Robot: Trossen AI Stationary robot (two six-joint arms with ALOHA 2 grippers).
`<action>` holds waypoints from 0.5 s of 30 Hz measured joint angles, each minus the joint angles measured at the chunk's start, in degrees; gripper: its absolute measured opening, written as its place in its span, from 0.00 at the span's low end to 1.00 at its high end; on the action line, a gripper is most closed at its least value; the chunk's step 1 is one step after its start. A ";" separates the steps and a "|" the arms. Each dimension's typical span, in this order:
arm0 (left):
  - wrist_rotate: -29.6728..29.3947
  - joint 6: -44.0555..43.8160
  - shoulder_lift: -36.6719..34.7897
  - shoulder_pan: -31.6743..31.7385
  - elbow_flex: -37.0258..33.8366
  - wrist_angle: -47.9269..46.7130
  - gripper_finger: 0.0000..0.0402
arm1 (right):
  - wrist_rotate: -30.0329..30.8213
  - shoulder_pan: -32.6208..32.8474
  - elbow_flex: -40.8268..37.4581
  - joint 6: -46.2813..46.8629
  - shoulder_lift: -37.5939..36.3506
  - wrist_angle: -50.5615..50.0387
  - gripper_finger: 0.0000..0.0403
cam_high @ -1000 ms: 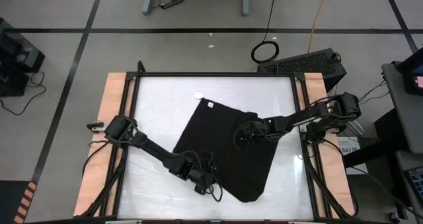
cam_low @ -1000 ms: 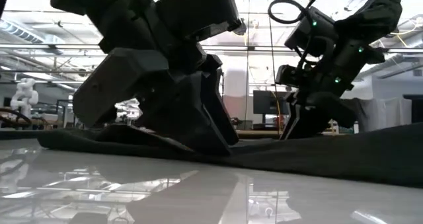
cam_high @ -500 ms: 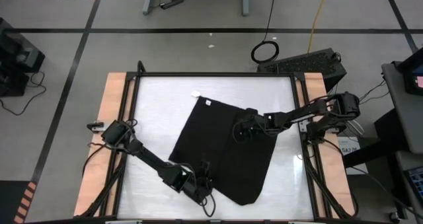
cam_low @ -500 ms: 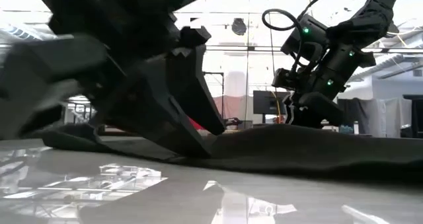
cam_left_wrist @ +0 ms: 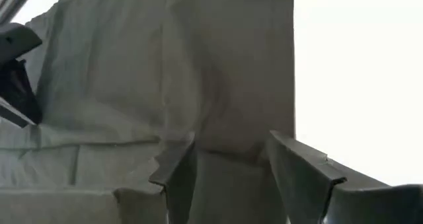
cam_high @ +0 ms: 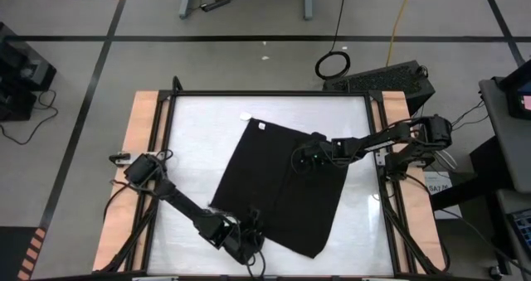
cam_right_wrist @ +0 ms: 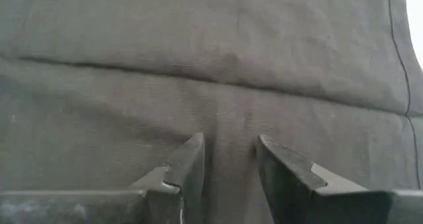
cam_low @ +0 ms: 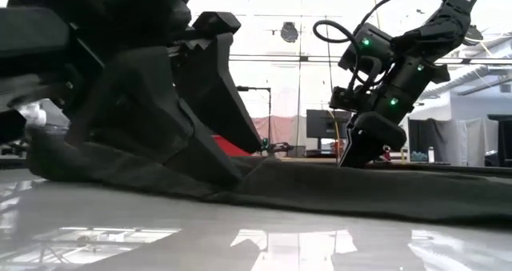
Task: Roll towel
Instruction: Roll the towel
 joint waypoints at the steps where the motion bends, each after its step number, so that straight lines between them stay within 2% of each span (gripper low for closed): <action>1: -0.12 -0.05 -0.06 -0.21 0.00 0.03 0.47 | 0.02 -0.04 0.00 0.27 0.00 -0.14 0.33; 11: -2.36 -1.01 -0.10 -1.76 1.78 -0.28 0.47 | 0.00 -0.67 0.02 3.22 -0.23 -1.55 0.33; 15: -3.81 -1.58 -0.12 -2.07 5.11 -5.73 0.47 | 0.15 -0.69 -0.09 3.57 -1.19 -2.30 0.33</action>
